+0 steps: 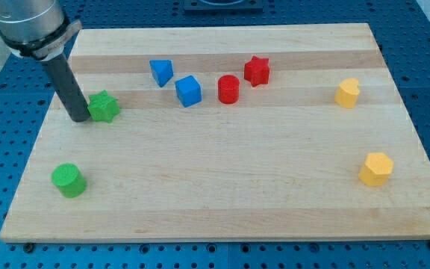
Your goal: Push the green star towards the blue cube
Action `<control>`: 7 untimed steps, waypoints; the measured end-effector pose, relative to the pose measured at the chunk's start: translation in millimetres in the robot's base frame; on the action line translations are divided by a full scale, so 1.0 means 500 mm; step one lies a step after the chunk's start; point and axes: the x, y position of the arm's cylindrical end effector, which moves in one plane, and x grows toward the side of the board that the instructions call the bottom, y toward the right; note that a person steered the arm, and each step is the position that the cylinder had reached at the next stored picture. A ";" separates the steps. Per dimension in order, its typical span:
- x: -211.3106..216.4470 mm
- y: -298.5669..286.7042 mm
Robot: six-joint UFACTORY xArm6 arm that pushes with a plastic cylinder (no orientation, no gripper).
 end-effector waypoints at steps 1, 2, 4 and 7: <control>0.012 0.045; 0.015 0.083; 0.015 -0.005; -0.082 0.035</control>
